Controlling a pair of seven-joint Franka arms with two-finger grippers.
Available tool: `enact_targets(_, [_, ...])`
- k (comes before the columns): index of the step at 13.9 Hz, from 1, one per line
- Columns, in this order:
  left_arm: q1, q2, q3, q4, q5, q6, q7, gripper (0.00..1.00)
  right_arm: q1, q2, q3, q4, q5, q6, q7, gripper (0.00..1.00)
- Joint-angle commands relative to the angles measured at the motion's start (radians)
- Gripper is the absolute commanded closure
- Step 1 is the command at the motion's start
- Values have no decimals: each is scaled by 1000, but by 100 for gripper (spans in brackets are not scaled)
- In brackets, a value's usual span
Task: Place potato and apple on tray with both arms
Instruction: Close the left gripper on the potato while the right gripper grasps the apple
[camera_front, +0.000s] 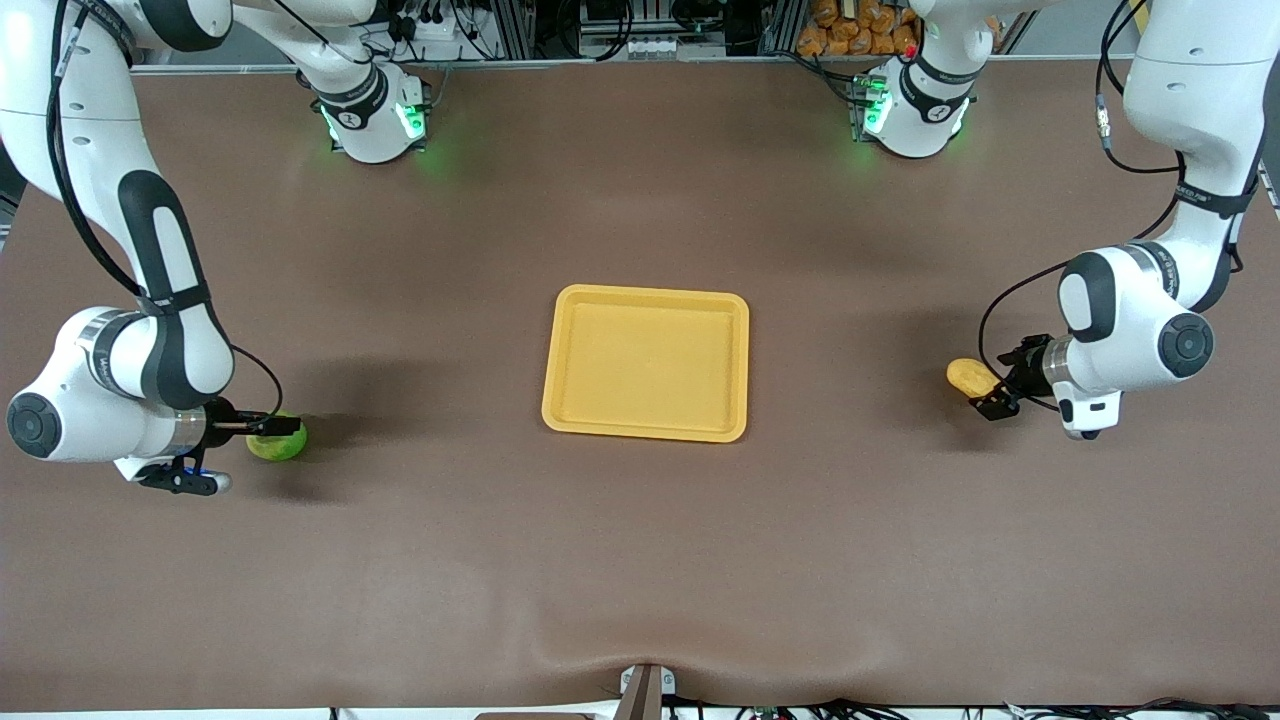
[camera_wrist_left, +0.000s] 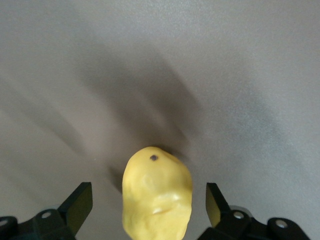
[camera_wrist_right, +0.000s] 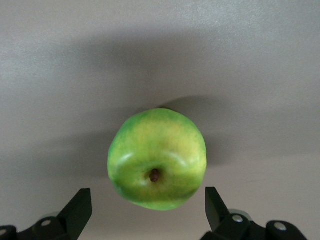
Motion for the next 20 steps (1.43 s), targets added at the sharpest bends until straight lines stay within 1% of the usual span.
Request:
enact_targets(1, [-8, 20, 1, 10, -21, 31, -16, 0, -10, 13, 2, -9, -17, 65, -12, 0])
enact_targets(3, [-8, 25, 1, 10, -21, 33, -16, 0, -3, 14, 2, -9, -17, 68, -12, 0])
enact_targets(4, [-10, 25, 0, 10, -21, 33, -16, 10, 0, 17, 2, -9, -17, 71, -12, 0])
enact_targets(5, [-11, 25, -6, 10, -21, 31, -15, 25, 1, 27, 2, -9, -17, 95, -12, 0])
enact_targets(6, [-10, 25, -14, 10, -21, 31, -15, 42, 0, 46, 3, -14, -14, 159, -12, 0])
enact_targets(7, [-10, 23, -18, 10, -19, 33, -15, 52, 4, 53, 5, -43, -14, 203, -13, 0])
enact_targets(8, [-11, 19, -28, 10, -19, 31, -15, 67, 13, 48, 3, -70, -14, 226, -13, 0])
enact_targets(9, [-10, 13, -38, 10, -19, 31, -13, 71, 13, 45, 3, -77, -14, 223, -13, 0])
enact_targets(10, [-10, 7, -45, 10, -19, 30, -12, 73, 13, 45, 3, -78, -14, 220, -15, 0])
enact_targets(11, [-10, -1, -58, 14, -19, 30, -13, 78, 13, 45, 3, -78, -14, 220, -15, 0])
enact_targets(13, [-10, -12, -90, 56, -19, 1, -35, 79, 13, 44, 3, -78, -14, 212, -14, 0])
enact_targets(14, [-10, -15, -115, 83, -19, -31, -68, 78, 13, 42, 3, -77, -14, 206, -15, 0])
enact_targets(16, [-10, -16, -185, 140, -7, -102, -114, 78, 13, 41, 3, -77, -14, 205, -15, 0])
enact_targets(18, [-11, -13, -253, 192, -7, -121, -118, 78, 12, 36, 3, -77, -14, 192, -24, 0])
enact_targets(19, [-25, -13, -273, 212, -7, -121, -118, 78, 12, 33, 3, -75, -14, 186, -29, 8])
enact_targets(20, [-46, -10, -276, 229, -7, -121, -118, 78, 12, 31, 3, -75, -15, 185, -33, 14])
